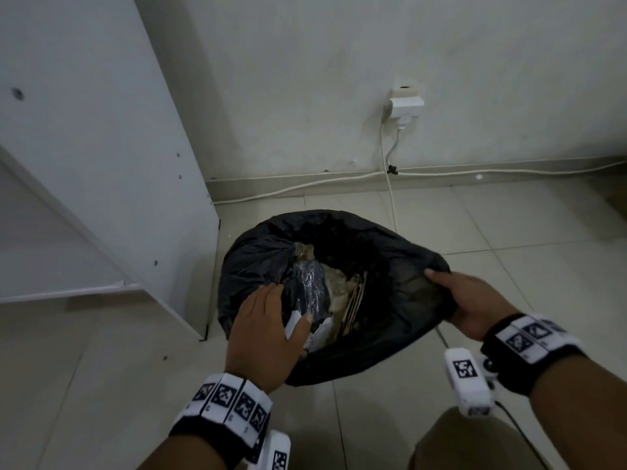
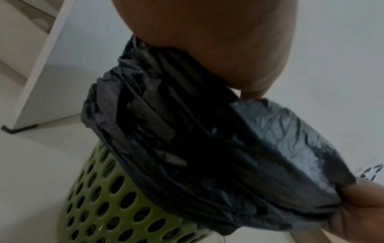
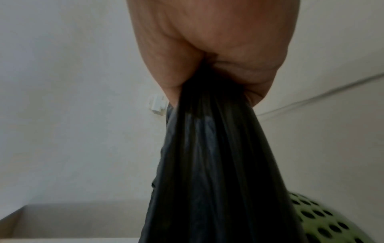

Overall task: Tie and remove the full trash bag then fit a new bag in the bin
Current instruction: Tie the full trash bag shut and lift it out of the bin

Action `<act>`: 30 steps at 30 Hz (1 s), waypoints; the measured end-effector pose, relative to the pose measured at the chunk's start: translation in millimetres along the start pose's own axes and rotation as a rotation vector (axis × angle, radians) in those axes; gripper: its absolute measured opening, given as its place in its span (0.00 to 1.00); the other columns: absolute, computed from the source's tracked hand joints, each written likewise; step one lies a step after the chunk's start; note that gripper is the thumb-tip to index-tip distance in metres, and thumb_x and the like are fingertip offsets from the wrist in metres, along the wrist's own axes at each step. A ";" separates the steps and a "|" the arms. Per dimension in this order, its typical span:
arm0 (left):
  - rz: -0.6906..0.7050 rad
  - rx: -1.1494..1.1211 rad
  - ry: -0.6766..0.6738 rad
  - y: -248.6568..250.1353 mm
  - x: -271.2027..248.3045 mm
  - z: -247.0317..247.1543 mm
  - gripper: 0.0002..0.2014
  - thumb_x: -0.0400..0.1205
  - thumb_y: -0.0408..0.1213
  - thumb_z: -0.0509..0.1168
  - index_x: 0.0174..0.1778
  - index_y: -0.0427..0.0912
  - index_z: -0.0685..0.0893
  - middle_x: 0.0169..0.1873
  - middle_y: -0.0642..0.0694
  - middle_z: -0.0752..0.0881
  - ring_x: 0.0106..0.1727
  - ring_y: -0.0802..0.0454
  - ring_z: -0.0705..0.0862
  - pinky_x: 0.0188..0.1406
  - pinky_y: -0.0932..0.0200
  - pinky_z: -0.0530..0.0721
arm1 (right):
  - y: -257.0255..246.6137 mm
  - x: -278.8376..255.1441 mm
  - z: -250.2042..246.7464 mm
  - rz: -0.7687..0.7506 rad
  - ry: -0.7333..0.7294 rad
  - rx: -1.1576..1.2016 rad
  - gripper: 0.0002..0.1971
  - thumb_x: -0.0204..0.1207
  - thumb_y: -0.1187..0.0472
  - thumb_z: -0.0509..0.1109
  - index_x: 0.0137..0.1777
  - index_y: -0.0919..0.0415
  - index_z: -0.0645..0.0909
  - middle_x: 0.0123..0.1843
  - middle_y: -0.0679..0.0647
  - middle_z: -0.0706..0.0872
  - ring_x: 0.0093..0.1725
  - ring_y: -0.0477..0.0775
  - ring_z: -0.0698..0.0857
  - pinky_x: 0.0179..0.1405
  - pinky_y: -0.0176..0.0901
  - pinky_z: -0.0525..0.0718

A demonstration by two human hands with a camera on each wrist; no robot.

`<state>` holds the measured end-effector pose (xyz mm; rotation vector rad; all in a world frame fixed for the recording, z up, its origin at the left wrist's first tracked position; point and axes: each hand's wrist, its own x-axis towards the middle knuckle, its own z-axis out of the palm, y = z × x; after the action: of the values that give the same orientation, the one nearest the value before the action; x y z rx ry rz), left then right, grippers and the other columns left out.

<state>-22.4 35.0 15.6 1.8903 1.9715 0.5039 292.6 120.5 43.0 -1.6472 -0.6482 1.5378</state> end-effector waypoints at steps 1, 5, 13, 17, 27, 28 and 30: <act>-0.002 -0.032 -0.010 0.4 0.6 -2.1 0.47 0.77 0.71 0.45 0.84 0.39 0.65 0.82 0.42 0.71 0.83 0.46 0.67 0.83 0.54 0.63 | -12.0 -0.8 0.1 -0.058 -0.002 -0.078 0.14 0.77 0.64 0.73 0.61 0.69 0.85 0.47 0.61 0.93 0.39 0.57 0.91 0.39 0.45 0.90; -0.027 -0.238 -0.021 7.1 2.7 -14.3 0.35 0.84 0.61 0.59 0.81 0.41 0.69 0.77 0.44 0.74 0.78 0.49 0.71 0.74 0.62 0.66 | -52.7 -17.5 25.0 -0.359 -0.139 -0.373 0.11 0.77 0.66 0.72 0.59 0.66 0.87 0.48 0.59 0.93 0.47 0.56 0.90 0.47 0.45 0.87; 0.092 -0.469 0.040 46.1 44.9 -54.3 0.18 0.88 0.49 0.60 0.69 0.45 0.82 0.58 0.51 0.87 0.61 0.55 0.84 0.63 0.59 0.80 | -66.6 -60.0 107.5 -0.642 -0.252 -0.782 0.06 0.76 0.56 0.73 0.46 0.57 0.87 0.45 0.55 0.91 0.47 0.55 0.90 0.50 0.52 0.87; -0.062 -0.795 -0.154 67.2 63.9 -54.2 0.20 0.85 0.56 0.59 0.48 0.47 0.90 0.45 0.46 0.92 0.51 0.46 0.90 0.62 0.37 0.86 | -51.3 -78.5 127.6 -0.676 -0.369 -0.913 0.04 0.78 0.62 0.67 0.45 0.60 0.83 0.41 0.52 0.87 0.41 0.50 0.85 0.40 0.42 0.80; -0.194 -0.898 -0.125 84.7 60.5 -18.5 0.04 0.83 0.31 0.71 0.50 0.38 0.91 0.40 0.44 0.92 0.39 0.51 0.89 0.38 0.60 0.88 | -27.5 -58.0 97.0 -0.141 -0.202 -0.149 0.12 0.78 0.62 0.62 0.41 0.63 0.87 0.38 0.58 0.87 0.33 0.56 0.84 0.34 0.44 0.79; -0.168 -0.878 -0.135 88.6 56.6 -16.8 0.03 0.83 0.31 0.71 0.49 0.40 0.91 0.41 0.45 0.92 0.38 0.53 0.89 0.35 0.62 0.87 | -29.2 -52.0 95.1 -0.079 -0.171 -0.119 0.13 0.79 0.57 0.63 0.40 0.62 0.85 0.35 0.59 0.84 0.28 0.55 0.81 0.29 0.42 0.77; -0.114 -0.838 -0.171 95.8 49.3 -13.6 0.04 0.83 0.32 0.71 0.51 0.39 0.91 0.44 0.44 0.93 0.40 0.51 0.91 0.34 0.65 0.85 | -34.3 -37.7 94.8 0.012 -0.144 -0.103 0.16 0.80 0.50 0.67 0.44 0.63 0.86 0.35 0.59 0.87 0.26 0.56 0.83 0.26 0.41 0.79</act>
<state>52.4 88.1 73.9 1.2326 1.4093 0.9172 199.2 128.3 95.9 -1.6285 -0.8071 1.6671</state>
